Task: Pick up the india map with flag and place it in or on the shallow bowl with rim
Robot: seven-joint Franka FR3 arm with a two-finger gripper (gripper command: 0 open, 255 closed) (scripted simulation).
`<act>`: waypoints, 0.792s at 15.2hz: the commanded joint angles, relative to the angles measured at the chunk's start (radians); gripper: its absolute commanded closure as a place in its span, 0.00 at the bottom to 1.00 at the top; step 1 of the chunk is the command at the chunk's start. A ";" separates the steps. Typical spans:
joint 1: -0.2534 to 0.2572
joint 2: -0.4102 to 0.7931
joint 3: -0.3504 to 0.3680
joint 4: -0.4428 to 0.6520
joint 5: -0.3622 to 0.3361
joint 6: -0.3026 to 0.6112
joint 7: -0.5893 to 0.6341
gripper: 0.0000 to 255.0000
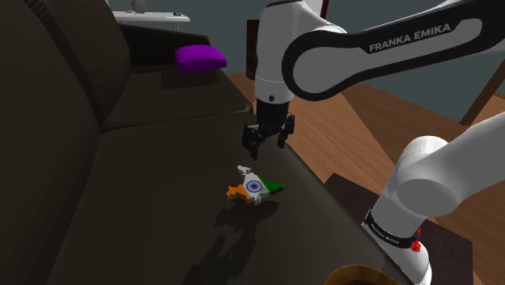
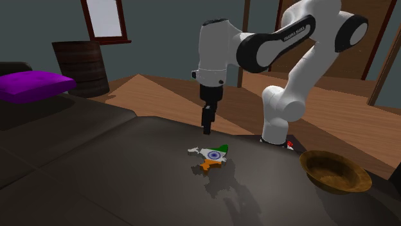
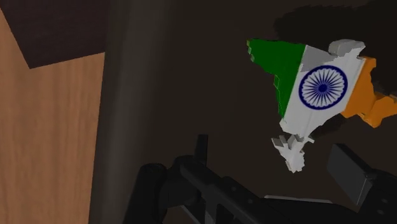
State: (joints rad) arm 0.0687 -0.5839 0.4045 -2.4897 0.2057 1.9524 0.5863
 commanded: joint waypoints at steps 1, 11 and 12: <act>-0.009 0.068 0.055 0.014 0.003 0.062 0.071 0.00; -0.030 0.202 0.143 -0.024 -0.015 0.239 0.167 0.00; -0.030 0.202 0.143 -0.024 -0.015 0.239 0.167 0.00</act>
State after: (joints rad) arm 0.0397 -0.3890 0.5448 -2.5112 0.1921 2.1826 0.7512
